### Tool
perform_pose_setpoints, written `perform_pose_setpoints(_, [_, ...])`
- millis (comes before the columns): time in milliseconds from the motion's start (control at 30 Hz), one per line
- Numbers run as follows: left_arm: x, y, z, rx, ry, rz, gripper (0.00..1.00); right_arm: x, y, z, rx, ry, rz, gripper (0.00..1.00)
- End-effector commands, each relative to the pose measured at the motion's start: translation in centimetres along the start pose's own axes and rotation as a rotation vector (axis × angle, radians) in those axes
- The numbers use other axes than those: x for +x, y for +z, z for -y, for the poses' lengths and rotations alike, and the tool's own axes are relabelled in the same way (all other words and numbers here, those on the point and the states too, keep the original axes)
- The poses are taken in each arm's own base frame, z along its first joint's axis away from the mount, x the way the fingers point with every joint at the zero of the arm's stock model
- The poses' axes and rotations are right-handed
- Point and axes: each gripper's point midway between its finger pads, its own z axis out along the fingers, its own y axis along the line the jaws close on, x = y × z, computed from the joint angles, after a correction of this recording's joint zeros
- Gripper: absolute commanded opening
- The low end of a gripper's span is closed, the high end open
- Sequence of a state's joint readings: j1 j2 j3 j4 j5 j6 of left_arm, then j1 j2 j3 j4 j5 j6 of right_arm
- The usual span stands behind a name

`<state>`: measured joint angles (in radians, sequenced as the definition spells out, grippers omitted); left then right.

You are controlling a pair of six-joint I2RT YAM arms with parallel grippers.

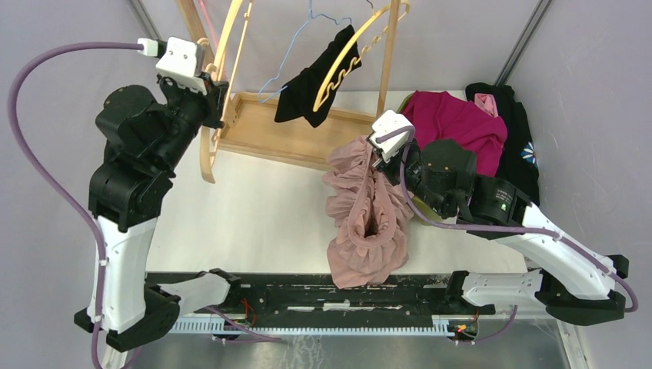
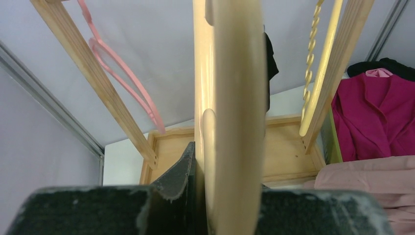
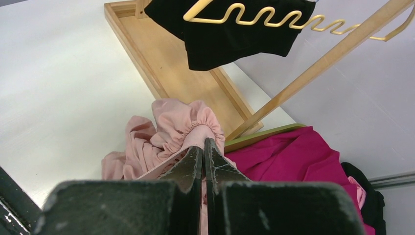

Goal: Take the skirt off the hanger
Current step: Place the hanger at the clothesline.

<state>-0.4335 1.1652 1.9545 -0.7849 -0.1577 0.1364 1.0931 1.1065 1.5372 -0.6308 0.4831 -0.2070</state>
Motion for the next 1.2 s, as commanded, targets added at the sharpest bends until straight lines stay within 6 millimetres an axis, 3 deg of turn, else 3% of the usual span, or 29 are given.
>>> perform_pose_setpoints(0, [0.9, 0.5, -0.2, -0.019, -0.009, -0.032, 0.03, -2.4, -0.9, 1.1, 0.034, 0.066, 0.08, 0.01])
perform_pose_setpoints(167, [3.3, 2.4, 0.6, -0.003, -0.011, -0.121, 0.03, -3.0, -1.5, 1.8, 0.043, 0.071, 0.101, 0.01])
perform_pose_setpoints(333, [4.1, 3.7, 1.2, 0.011, -0.029, -0.155, 0.03, -3.0, -1.9, 2.2, 0.058, 0.065, 0.107, 0.01])
perform_pose_setpoints(500, [3.5, 5.5, 1.3, 0.013, -0.021, -0.154, 0.03, -3.1, -2.1, 2.5, 0.068, 0.059, 0.115, 0.01])
perform_pose_setpoints(700, [1.3, 9.3, 0.4, -0.008, -0.008, -0.123, 0.03, -3.3, -2.1, 3.0, 0.09, 0.04, 0.117, 0.01])
perform_pose_setpoints(800, [1.3, 11.8, 0.1, 0.017, -0.028, -0.117, 0.03, -3.3, -2.1, 3.3, 0.106, 0.03, 0.117, 0.01])
perform_pose_setpoints(933, [3.0, 15.5, -0.3, 0.053, -0.062, -0.142, 0.03, -3.2, -2.0, 3.6, 0.13, 0.014, 0.115, 0.01])
perform_pose_setpoints(1167, [1.9, 18.1, -0.4, 0.098, -0.077, -0.067, 0.03, -4.0, -2.3, 4.7, 0.171, -0.006, 0.142, 0.01])
